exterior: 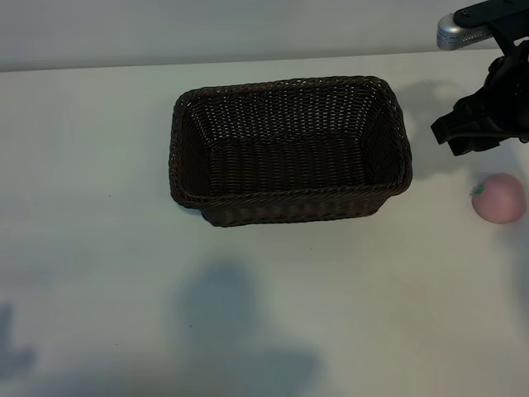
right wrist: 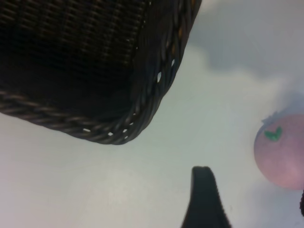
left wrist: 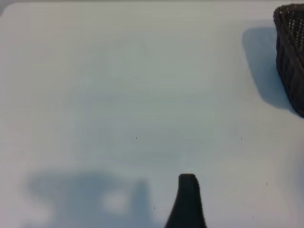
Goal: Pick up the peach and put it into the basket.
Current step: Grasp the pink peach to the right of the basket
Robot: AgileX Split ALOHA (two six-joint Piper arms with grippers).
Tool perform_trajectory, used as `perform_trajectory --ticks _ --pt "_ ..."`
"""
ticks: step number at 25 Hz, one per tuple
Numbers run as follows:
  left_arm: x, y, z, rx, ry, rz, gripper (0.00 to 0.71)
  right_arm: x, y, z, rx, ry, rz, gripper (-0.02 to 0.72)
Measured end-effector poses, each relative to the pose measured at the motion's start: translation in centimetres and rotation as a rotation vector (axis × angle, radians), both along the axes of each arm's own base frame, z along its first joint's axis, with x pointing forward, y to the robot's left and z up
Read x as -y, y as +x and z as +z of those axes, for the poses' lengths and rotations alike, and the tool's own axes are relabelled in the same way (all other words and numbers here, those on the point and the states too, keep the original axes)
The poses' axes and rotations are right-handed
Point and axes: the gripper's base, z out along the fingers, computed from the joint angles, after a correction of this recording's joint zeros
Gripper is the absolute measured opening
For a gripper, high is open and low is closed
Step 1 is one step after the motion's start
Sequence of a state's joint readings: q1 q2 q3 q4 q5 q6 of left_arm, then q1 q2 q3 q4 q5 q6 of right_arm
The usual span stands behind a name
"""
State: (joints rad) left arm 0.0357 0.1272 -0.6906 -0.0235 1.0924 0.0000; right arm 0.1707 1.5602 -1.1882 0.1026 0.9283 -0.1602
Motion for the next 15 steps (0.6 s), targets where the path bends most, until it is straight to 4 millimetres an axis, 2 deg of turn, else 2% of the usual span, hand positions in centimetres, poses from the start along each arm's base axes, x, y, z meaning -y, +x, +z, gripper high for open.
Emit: perform_trajectory --ticks 6,11,15 --pt "0.0 -0.7 -3.2 0.008 -0.005 0.003 0.596 0.0 0.0 0.0 0.005 0.001 -0.001 0.48" --pt "0.0 -0.3 -4.7 -0.03 0.002 0.002 0.596 0.0 0.2 0.1 0.021 0.002 -0.002 0.48" --pt "-0.1 -0.2 -4.8 -0.03 0.012 0.009 0.596 0.0 0.5 0.2 0.054 0.02 -0.041 0.48"
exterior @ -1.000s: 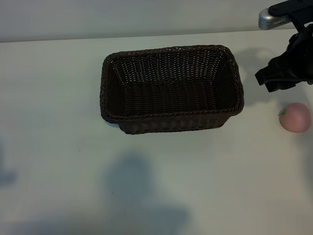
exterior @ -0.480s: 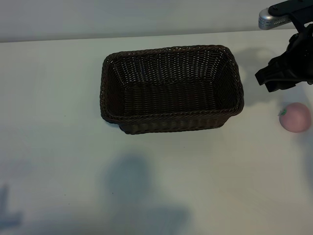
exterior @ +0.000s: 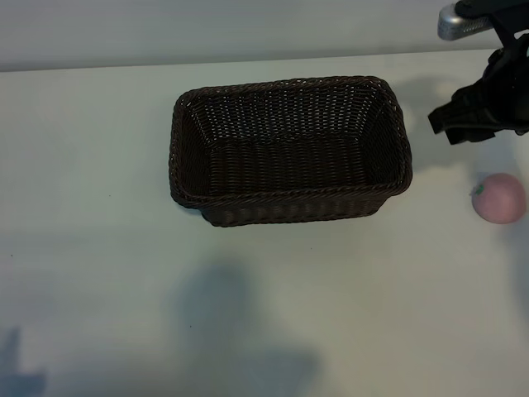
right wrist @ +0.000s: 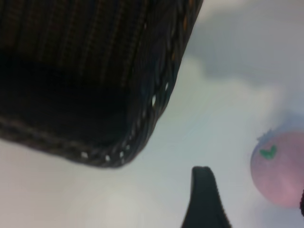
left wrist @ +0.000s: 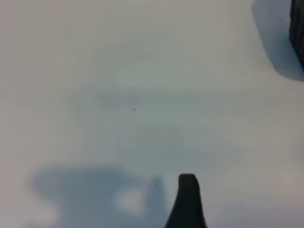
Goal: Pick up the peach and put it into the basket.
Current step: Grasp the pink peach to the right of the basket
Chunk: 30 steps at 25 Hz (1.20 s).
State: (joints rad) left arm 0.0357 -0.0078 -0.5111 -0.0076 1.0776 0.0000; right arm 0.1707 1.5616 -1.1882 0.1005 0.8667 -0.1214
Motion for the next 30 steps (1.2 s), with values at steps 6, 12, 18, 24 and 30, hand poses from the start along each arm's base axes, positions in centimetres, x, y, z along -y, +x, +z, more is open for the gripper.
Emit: perform_trajectory --ticks 6,12,18,24,30 --pt "-0.1 0.0 0.0 0.003 0.006 0.004 0.596 0.4 1.1 -1.7 -0.021 -0.04 -0.072 0.48" --pt "-0.1 0.0 0.0 0.006 0.007 0.004 0.596 1.9 2.7 -4.9 -0.099 -0.065 -0.17 0.507" --pt "-0.1 0.0 0.0 0.006 0.007 0.004 0.596 4.6 3.5 -6.5 -0.128 -0.054 -0.279 0.521" --pt "-0.1 0.0 0.0 0.007 0.007 0.004 0.596 6.0 3.6 -8.5 -0.169 -0.054 -0.323 0.524" --pt "-0.1 0.0 0.0 0.007 0.007 0.004 0.596 6.0 3.7 -10.4 -0.213 -0.06 -0.323 0.524"
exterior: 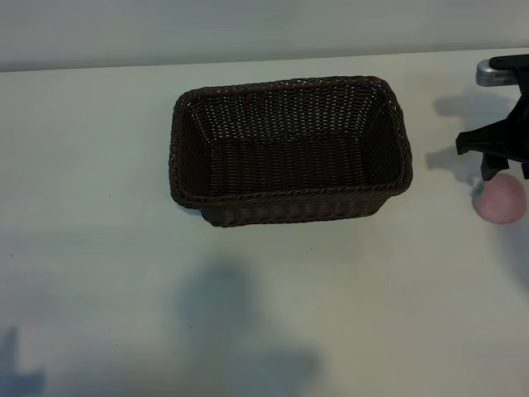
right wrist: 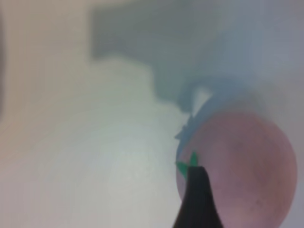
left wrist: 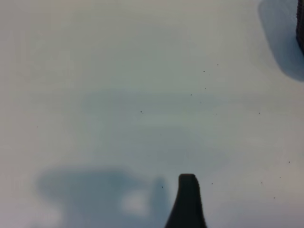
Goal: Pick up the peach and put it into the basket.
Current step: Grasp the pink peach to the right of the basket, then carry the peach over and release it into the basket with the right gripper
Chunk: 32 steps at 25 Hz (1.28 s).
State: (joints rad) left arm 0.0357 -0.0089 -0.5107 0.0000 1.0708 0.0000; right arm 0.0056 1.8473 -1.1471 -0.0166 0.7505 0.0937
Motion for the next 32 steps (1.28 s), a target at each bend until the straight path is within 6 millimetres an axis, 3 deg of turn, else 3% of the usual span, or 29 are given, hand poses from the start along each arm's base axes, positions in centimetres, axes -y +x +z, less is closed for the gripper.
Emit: perform_trajectory --ticks 11,14,18,21,25,32 --pt "0.0 0.0 0.0 0.0 0.0 0.0 0.596 0.4 0.3 -2.6 -0.066 0.001 -0.011 0.498" --pt "0.0 0.0 0.0 0.0 0.0 0.0 0.596 0.4 0.3 -2.8 -0.072 0.001 -0.011 0.382" --pt "0.0 0.0 0.0 0.0 0.0 0.0 0.596 0.4 0.3 -2.8 -0.077 -0.001 -0.01 0.1" --pt "0.0 0.0 0.0 0.0 0.0 0.0 0.596 0.4 0.4 -2.6 -0.087 -0.002 -0.006 0.05" --pt "0.0 0.0 0.0 0.0 0.0 0.0 0.596 0.4 0.6 -0.2 -0.087 -0.005 0.008 0.047" --pt "0.0 0.0 0.0 0.0 0.0 0.0 0.596 0.4 1.1 8.3 0.088 -0.007 0.007 0.047"
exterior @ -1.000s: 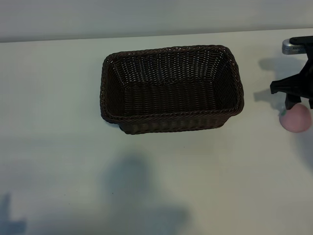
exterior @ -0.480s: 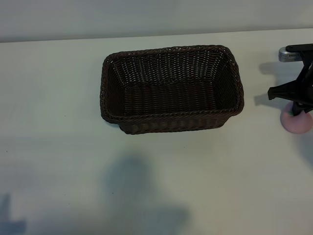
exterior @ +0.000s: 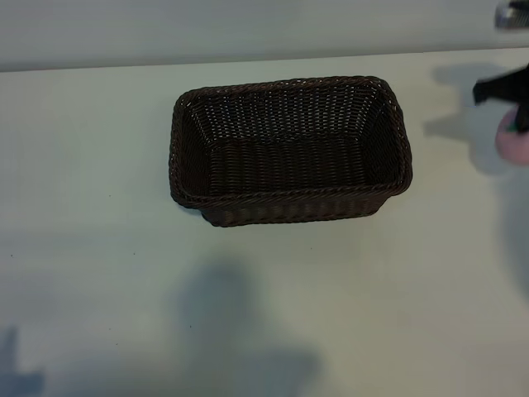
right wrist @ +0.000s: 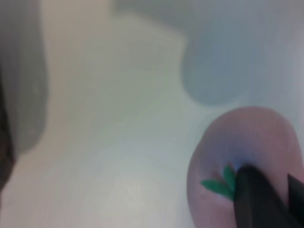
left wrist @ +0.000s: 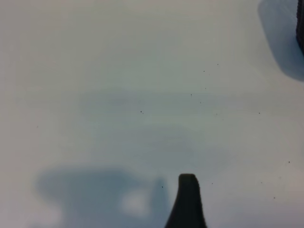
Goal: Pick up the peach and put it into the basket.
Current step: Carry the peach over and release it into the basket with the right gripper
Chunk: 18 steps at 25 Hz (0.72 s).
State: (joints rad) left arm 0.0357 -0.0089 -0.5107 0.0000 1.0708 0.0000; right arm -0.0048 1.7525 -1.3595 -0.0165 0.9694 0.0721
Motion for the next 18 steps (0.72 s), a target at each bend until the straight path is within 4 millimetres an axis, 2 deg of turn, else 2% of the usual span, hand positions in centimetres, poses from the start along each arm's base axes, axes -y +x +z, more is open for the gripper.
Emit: perform_trajectory --ticks 4,9,13,18 --pt "0.0 0.0 0.0 0.0 0.0 0.0 0.596 0.0 0.1 2.4 0.027 -0.001 0.003 0.047" --pt "0.0 0.0 0.0 0.0 0.0 0.0 0.596 -0.6 0.3 3.5 0.04 0.06 0.021 0.047" --pt "0.0 0.0 0.0 0.0 0.0 0.0 0.596 -2.6 0.3 3.9 0.037 0.097 0.09 0.047" --pt "0.0 0.0 0.0 0.0 0.0 0.0 0.596 -6.7 -0.2 4.0 0.038 0.107 0.204 0.047"
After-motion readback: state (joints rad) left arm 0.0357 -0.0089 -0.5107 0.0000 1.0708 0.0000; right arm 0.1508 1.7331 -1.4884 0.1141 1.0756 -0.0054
